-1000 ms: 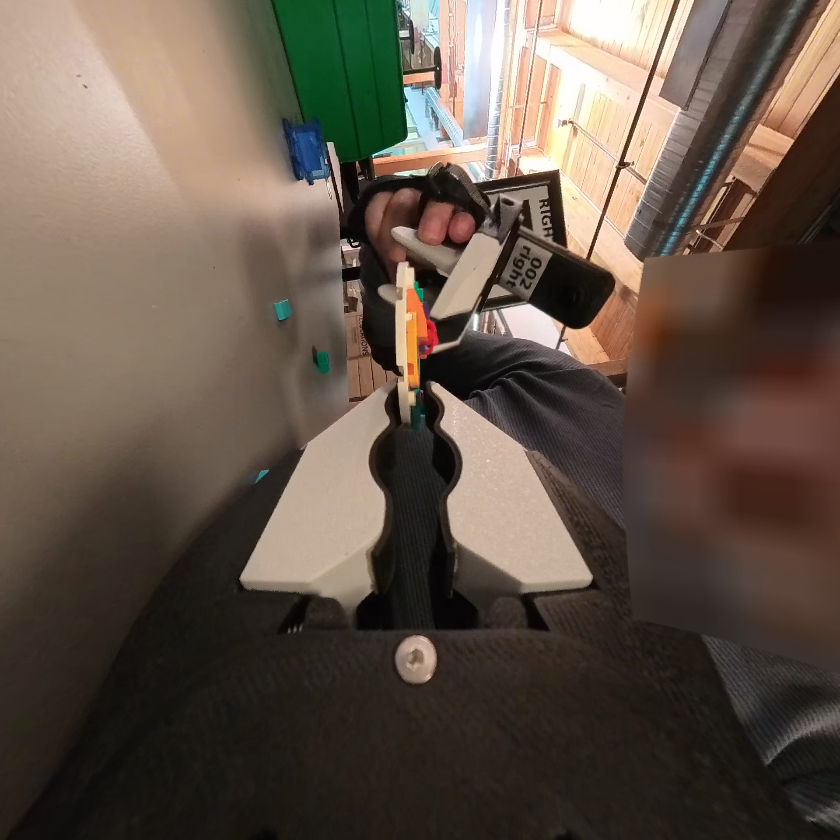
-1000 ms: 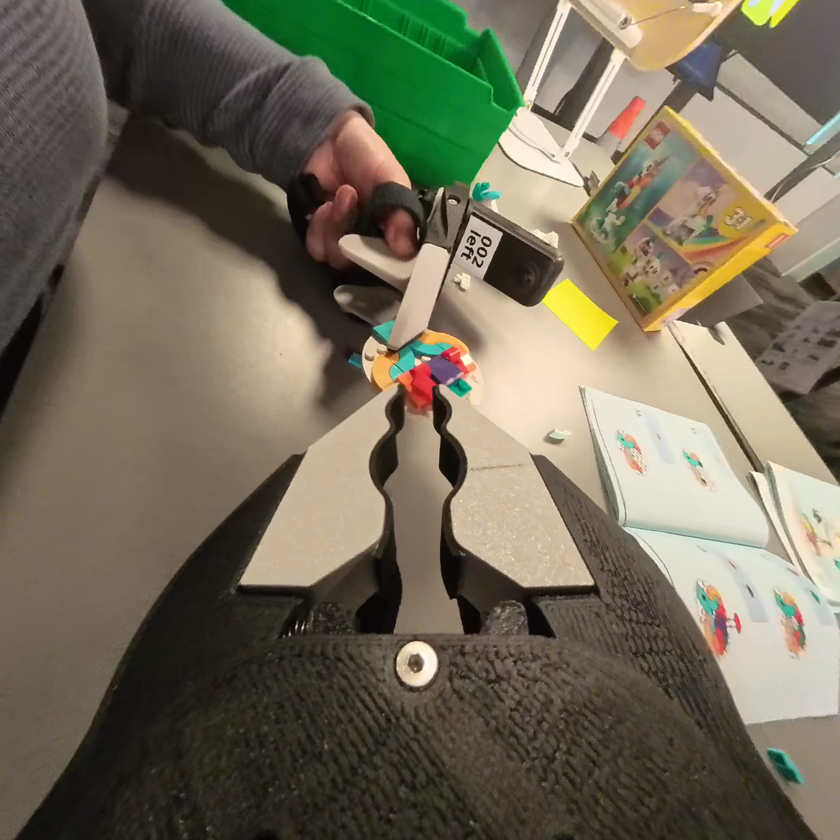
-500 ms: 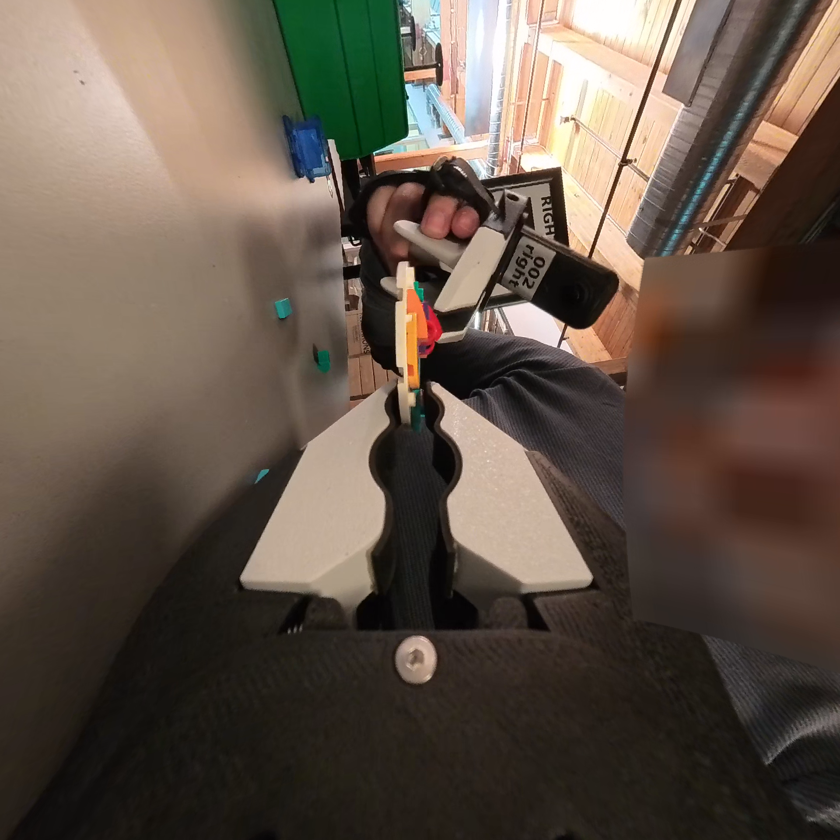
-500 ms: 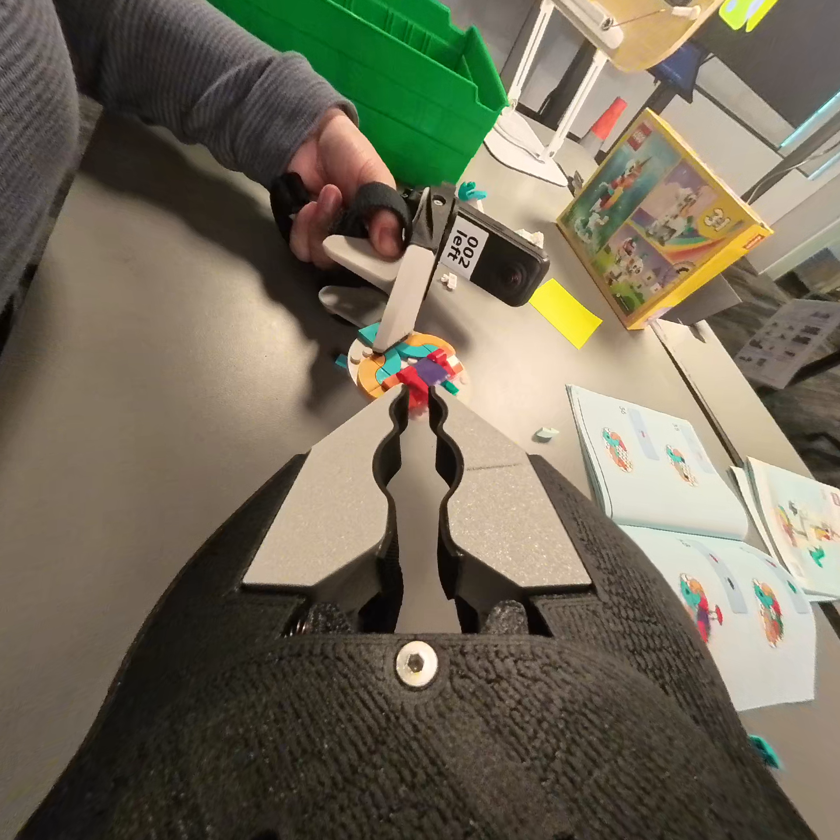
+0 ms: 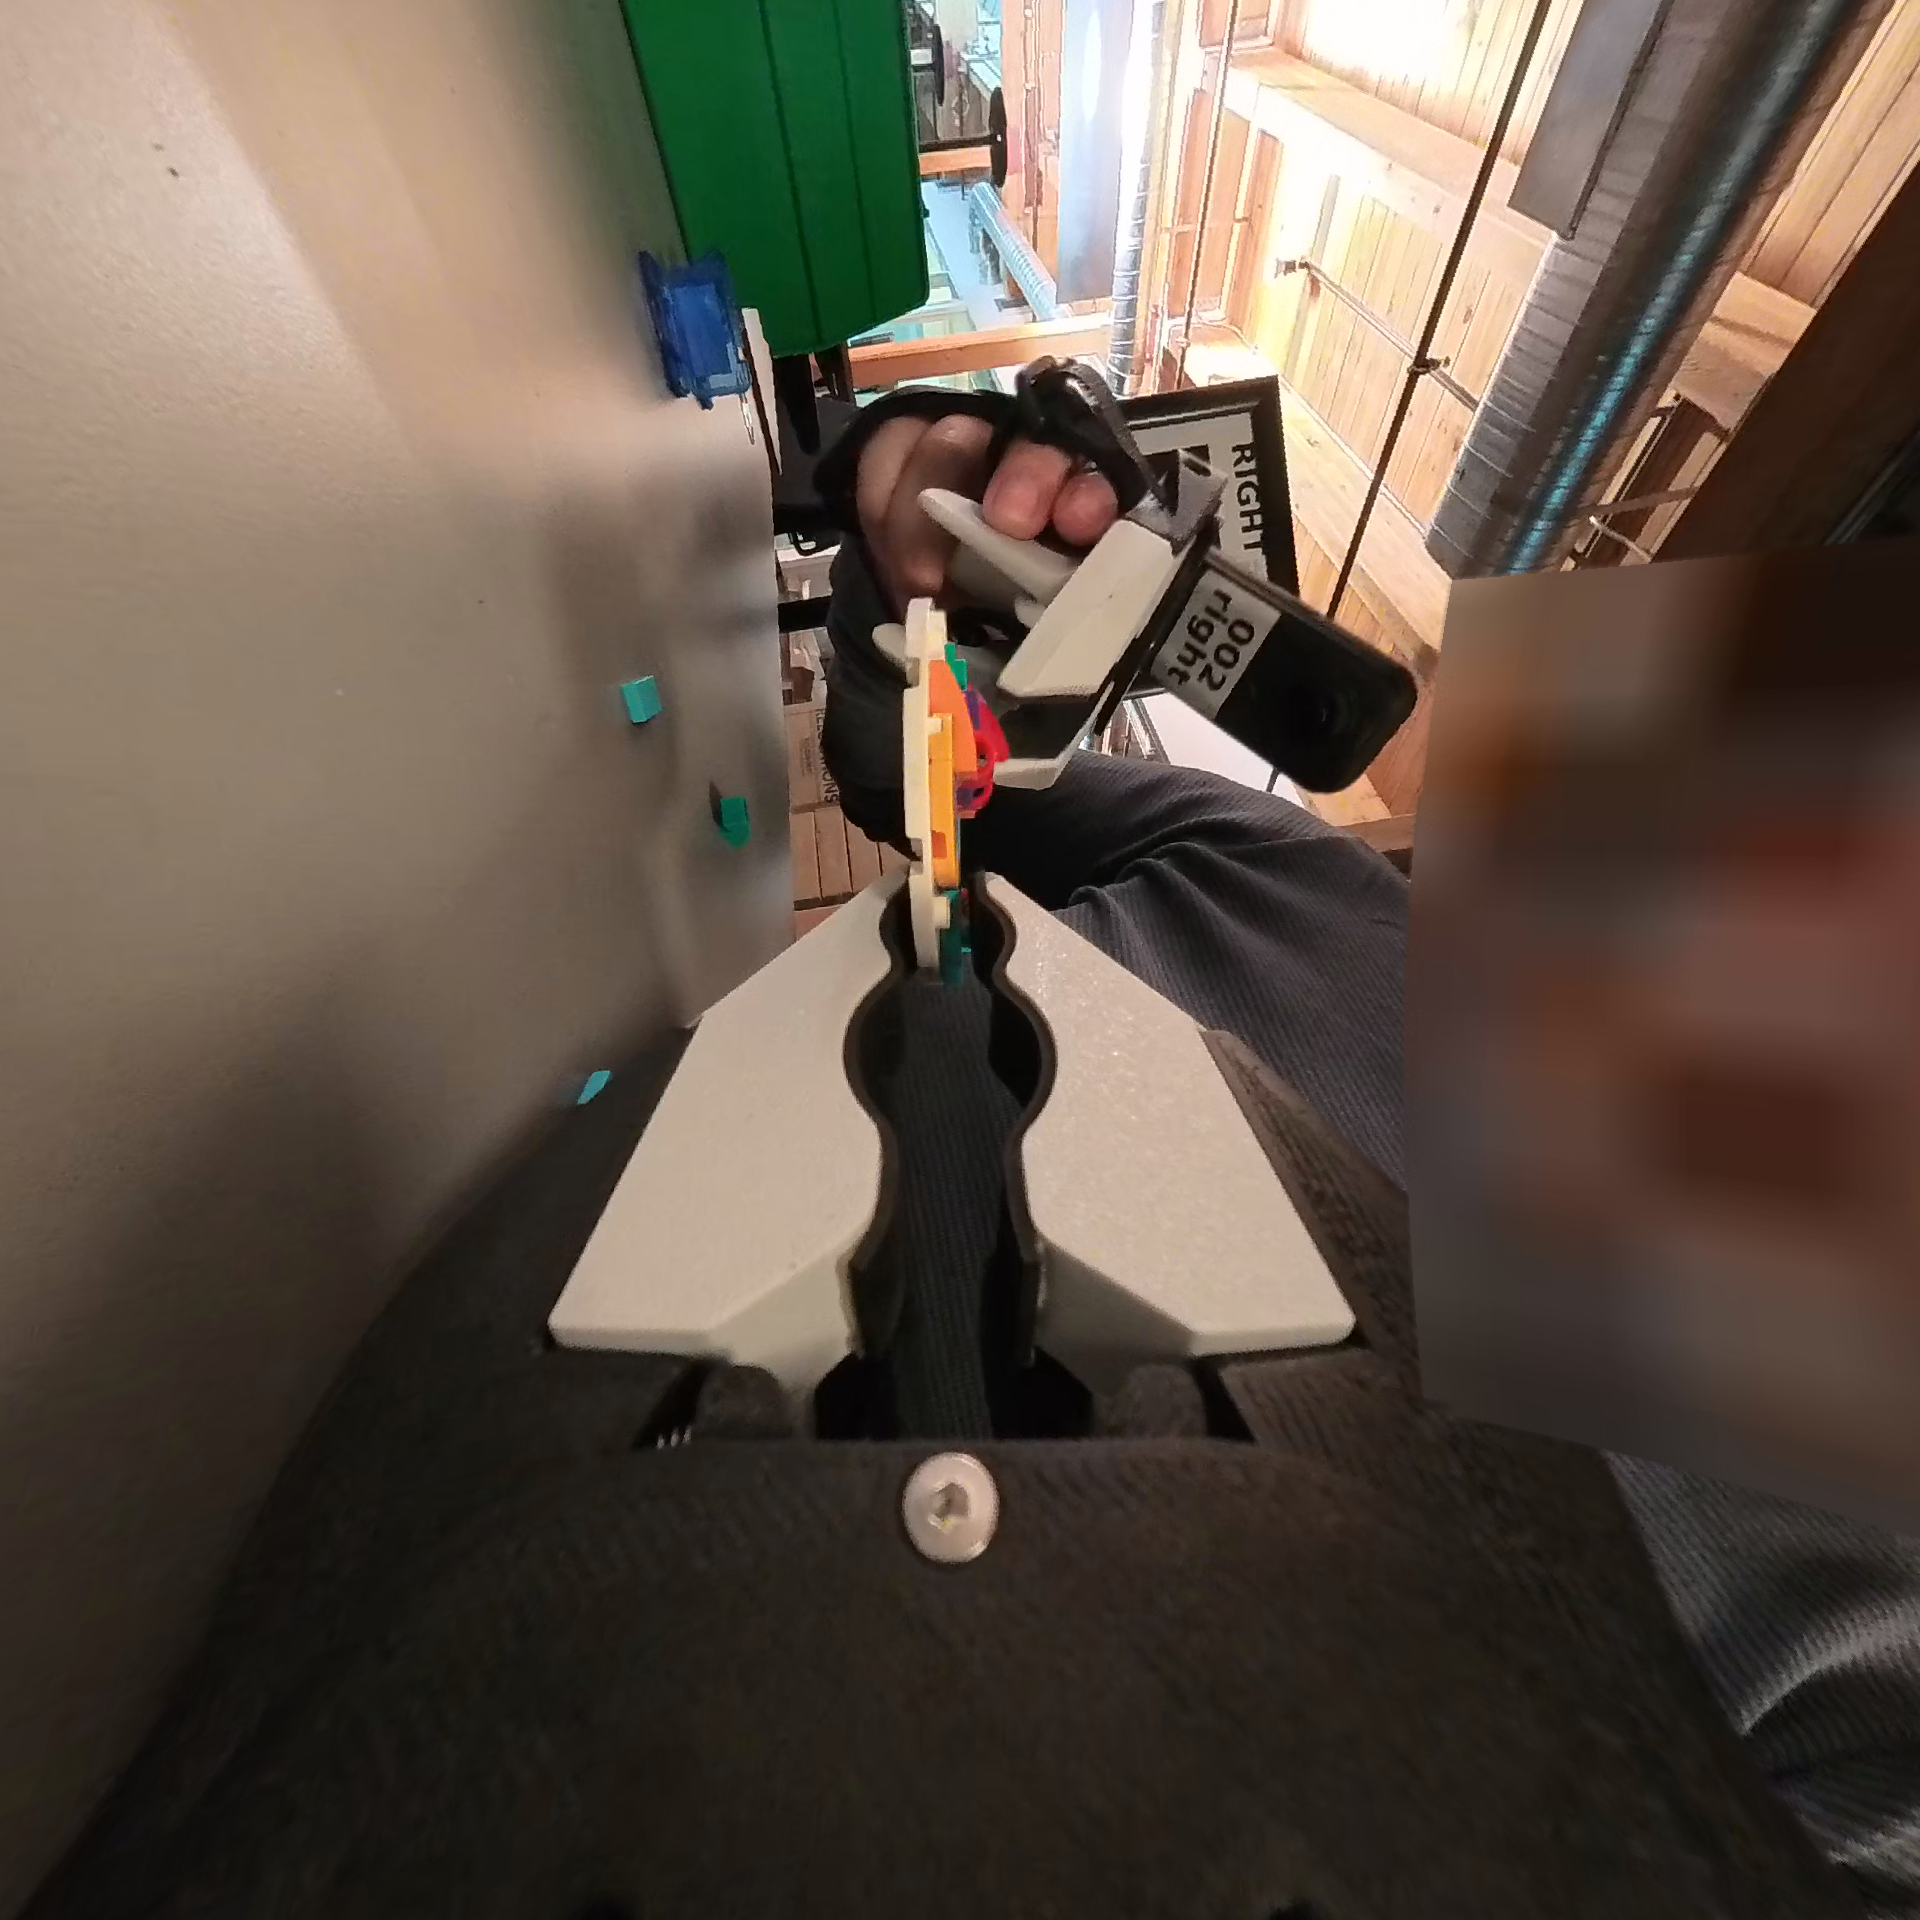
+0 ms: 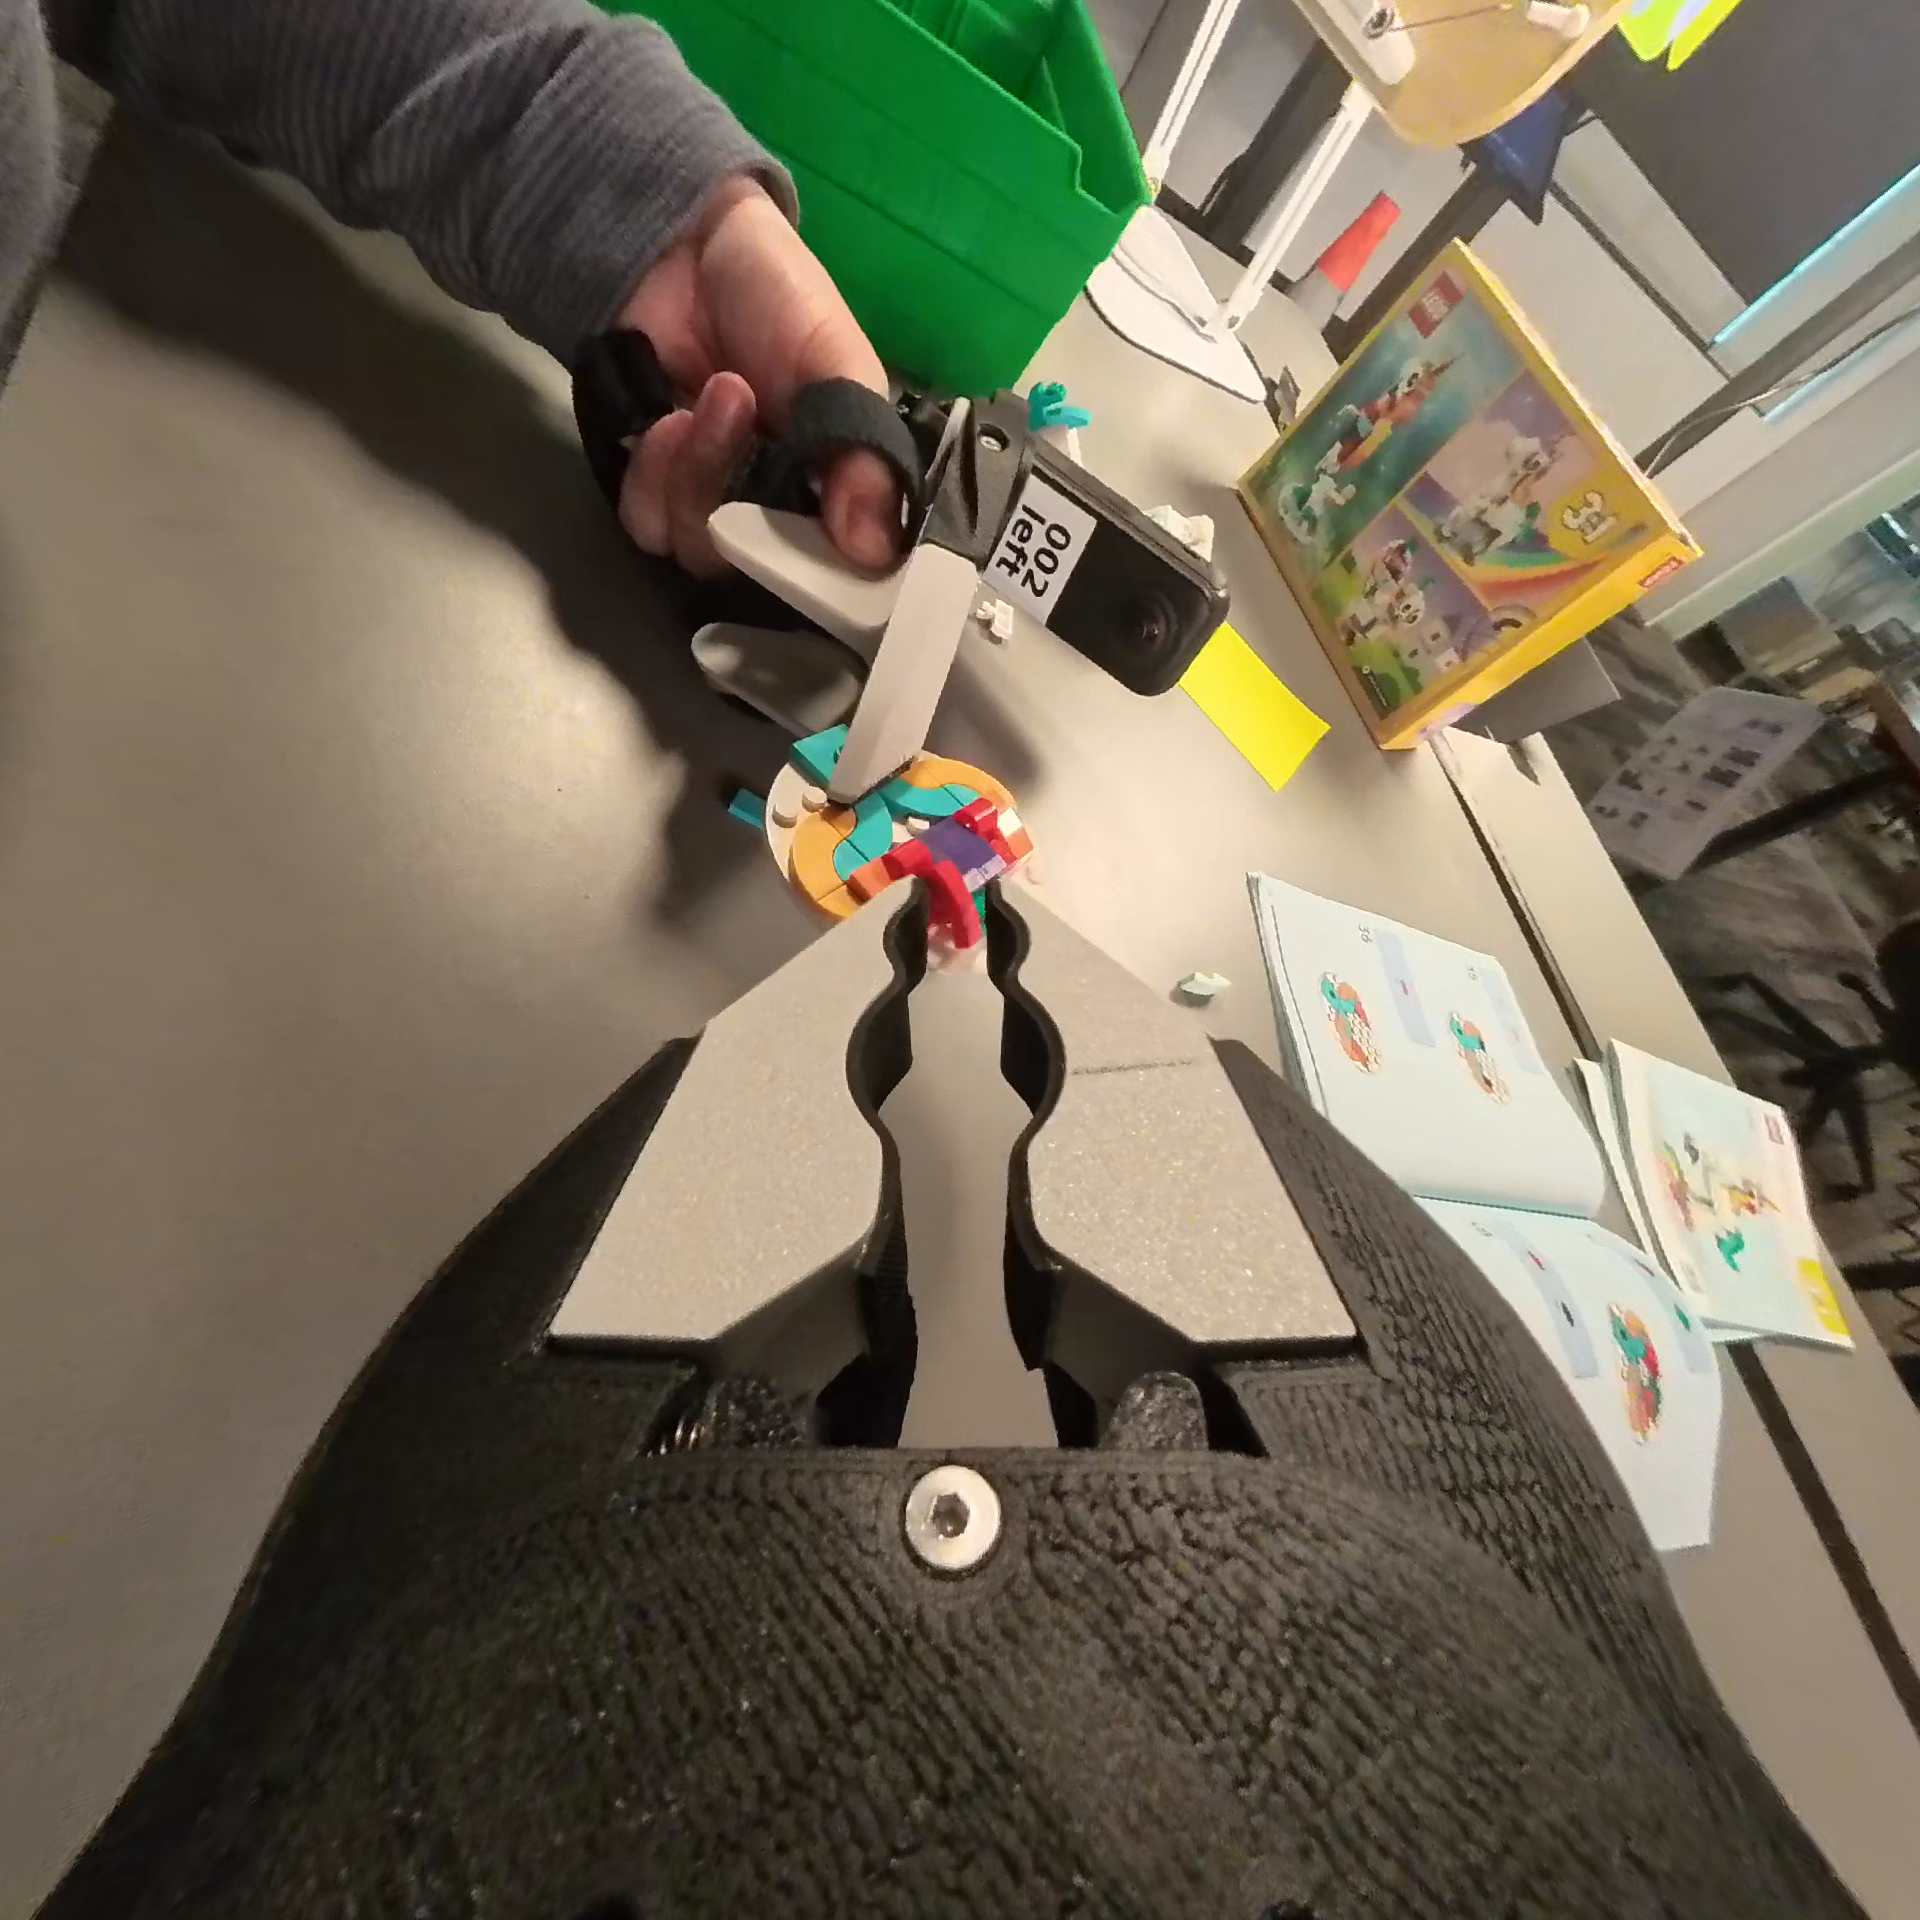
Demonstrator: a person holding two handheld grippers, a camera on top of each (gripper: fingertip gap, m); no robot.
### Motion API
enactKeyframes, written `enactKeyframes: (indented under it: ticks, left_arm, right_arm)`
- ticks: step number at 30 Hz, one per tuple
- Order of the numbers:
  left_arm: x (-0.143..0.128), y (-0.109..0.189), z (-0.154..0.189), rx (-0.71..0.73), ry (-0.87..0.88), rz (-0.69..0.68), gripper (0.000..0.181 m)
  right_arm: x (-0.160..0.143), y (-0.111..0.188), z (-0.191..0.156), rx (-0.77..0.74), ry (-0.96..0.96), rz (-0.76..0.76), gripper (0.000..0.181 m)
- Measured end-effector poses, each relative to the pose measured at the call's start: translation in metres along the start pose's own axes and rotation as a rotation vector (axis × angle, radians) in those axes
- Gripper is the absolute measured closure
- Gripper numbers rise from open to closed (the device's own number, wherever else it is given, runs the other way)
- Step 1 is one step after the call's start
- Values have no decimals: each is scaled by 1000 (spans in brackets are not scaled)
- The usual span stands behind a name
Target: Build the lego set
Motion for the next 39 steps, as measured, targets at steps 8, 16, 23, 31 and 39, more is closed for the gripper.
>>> enactKeyframes:
  ticks: [8,16,23,31,39]
  left_arm:
    - [0,0,0,3,2,1,174]
    - [1,0,0,1,3,6,174]
    - [-3,-4,0,2,4,-62,174]
    - [-5,-6,0,1,5,-91,174]
    - [-4,-5,-2,26,2,-68,174]
  right_arm:
    - [1,4,-1,10,-9,10,170]
    - [-4,11,5,98,-194,48,162]
    - [-13,10,8,337,-355,74,162]
    - [-15,7,13,421,-371,91,175]
    - [-28,19,20,346,-407,51,176]
Point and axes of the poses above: each gripper's, where its closed fingertips meet, y back along the fingers, x out of its top, z = x × y across the jaws, the point moved 8 cm from there along y, back along the fingers, and after that the axes turned 8 degrees about y, right-handed, at the moved point
